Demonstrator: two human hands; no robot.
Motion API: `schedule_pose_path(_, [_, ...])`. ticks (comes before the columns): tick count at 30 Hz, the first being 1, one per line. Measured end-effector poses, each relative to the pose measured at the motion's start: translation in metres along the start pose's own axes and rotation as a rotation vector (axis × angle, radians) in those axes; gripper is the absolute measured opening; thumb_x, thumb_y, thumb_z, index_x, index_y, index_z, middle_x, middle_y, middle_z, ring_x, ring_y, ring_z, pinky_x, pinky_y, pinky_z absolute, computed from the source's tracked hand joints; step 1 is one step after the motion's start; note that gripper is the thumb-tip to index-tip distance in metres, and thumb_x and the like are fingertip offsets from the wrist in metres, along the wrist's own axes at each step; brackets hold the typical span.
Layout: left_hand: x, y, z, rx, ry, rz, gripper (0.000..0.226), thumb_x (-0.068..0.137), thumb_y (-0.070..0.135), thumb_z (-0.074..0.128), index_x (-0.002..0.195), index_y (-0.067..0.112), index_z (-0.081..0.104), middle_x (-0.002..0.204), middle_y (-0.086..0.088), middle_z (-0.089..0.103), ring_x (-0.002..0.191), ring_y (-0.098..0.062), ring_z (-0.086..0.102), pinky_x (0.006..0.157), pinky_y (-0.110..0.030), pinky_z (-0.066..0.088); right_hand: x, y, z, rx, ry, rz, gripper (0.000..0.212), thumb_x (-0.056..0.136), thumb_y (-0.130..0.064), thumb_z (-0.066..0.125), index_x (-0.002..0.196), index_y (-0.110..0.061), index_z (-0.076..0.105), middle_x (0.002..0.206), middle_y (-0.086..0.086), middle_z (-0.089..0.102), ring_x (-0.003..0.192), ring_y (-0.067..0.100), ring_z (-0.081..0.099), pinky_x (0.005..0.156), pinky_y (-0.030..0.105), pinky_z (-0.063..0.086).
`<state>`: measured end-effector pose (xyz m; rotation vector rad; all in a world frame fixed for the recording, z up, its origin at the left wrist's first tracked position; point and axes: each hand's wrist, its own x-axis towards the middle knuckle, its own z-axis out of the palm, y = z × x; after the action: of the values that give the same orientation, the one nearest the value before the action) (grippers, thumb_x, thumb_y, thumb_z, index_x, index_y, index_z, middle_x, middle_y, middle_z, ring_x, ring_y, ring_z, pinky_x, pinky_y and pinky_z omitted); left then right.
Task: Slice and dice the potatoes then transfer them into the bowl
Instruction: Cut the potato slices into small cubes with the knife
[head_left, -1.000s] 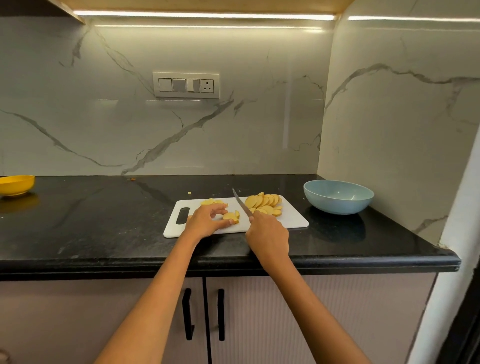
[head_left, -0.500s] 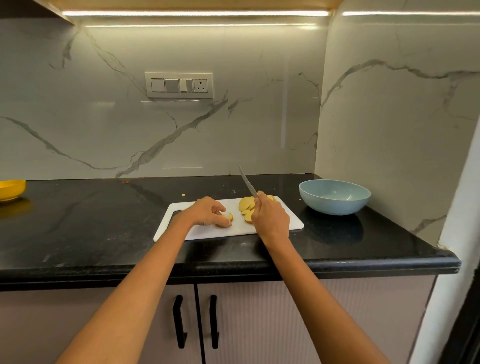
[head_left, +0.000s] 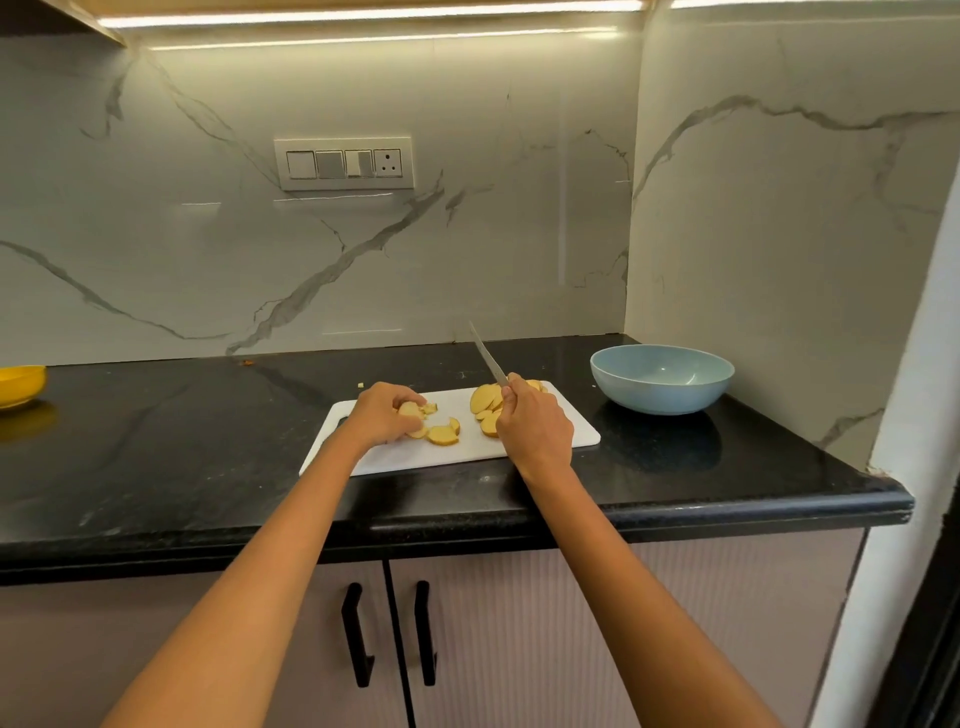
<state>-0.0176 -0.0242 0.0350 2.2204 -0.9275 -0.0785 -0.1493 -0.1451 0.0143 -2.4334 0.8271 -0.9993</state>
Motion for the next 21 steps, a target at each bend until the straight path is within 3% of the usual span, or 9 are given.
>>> schedule_pose_path(3, [-0.001, -0.010, -0.013, 0.055, -0.090, -0.063, 0.035, 0.086, 0.003, 0.060, 0.121, 0.008, 0.060, 0.082, -0.002, 0.048, 0.072, -0.017, 0.047, 0.079, -0.033, 0.050, 0.000, 0.000, 0.000, 0.003, -0.001, 0.000, 0.039, 0.103, -0.028, 0.030, 0.138, -0.014, 0.043, 0.110, 0.006, 0.065, 0.096, 0.017, 0.061, 0.078, 0.027, 0.046])
schedule_pose_path(4, [-0.002, -0.011, -0.016, 0.089, -0.139, -0.070, 0.035, 0.088, 0.005, 0.060, 0.122, 0.009, 0.059, 0.078, -0.001, 0.045, 0.070, -0.016, 0.045, 0.074, -0.030, 0.047, -0.001, 0.000, 0.000, 0.002, -0.002, 0.001, 0.039, 0.103, -0.028, 0.030, 0.137, -0.014, 0.044, 0.111, 0.006, 0.065, 0.097, 0.018, 0.061, 0.079, 0.027, 0.047])
schedule_pose_path(6, [-0.004, -0.009, -0.019, 0.175, -0.192, -0.038, 0.036, 0.089, 0.008, 0.058, 0.125, 0.009, 0.058, 0.096, -0.006, 0.054, 0.085, -0.018, 0.049, 0.077, -0.026, 0.041, -0.001, -0.001, 0.001, 0.002, -0.002, 0.003, 0.039, 0.103, -0.028, 0.030, 0.137, -0.014, 0.044, 0.112, 0.006, 0.064, 0.098, 0.018, 0.061, 0.080, 0.028, 0.046])
schedule_pose_path(8, [-0.004, -0.003, -0.015, 0.206, -0.165, 0.019, 0.039, 0.089, 0.009, 0.059, 0.127, 0.007, 0.056, 0.125, -0.009, 0.056, 0.111, -0.021, 0.052, 0.092, -0.028, 0.039, -0.001, -0.001, 0.001, 0.003, 0.000, 0.005, 0.039, 0.103, -0.028, 0.030, 0.137, -0.014, 0.043, 0.111, 0.006, 0.064, 0.098, 0.018, 0.060, 0.080, 0.028, 0.047])
schedule_pose_path(9, [-0.004, 0.001, -0.012, 0.201, -0.146, 0.044, 0.039, 0.088, 0.010, 0.060, 0.127, 0.007, 0.055, 0.129, -0.008, 0.055, 0.116, -0.022, 0.051, 0.096, -0.028, 0.039, -0.001, -0.001, 0.001, 0.003, 0.000, 0.007, 0.039, 0.103, -0.028, 0.030, 0.138, -0.014, 0.043, 0.111, 0.006, 0.064, 0.098, 0.018, 0.060, 0.080, 0.028, 0.047])
schedule_pose_path(21, [0.014, 0.023, 0.026, 0.232, -0.156, 0.083, 0.045, 0.086, 0.012, 0.063, 0.130, 0.010, 0.052, 0.123, -0.011, 0.060, 0.112, -0.023, 0.056, 0.098, -0.030, 0.041, 0.001, -0.001, 0.001, -0.006, -0.003, 0.010, 0.042, 0.103, -0.029, 0.031, 0.142, -0.017, 0.038, 0.113, 0.005, 0.065, 0.096, 0.016, 0.061, 0.077, 0.023, 0.045])
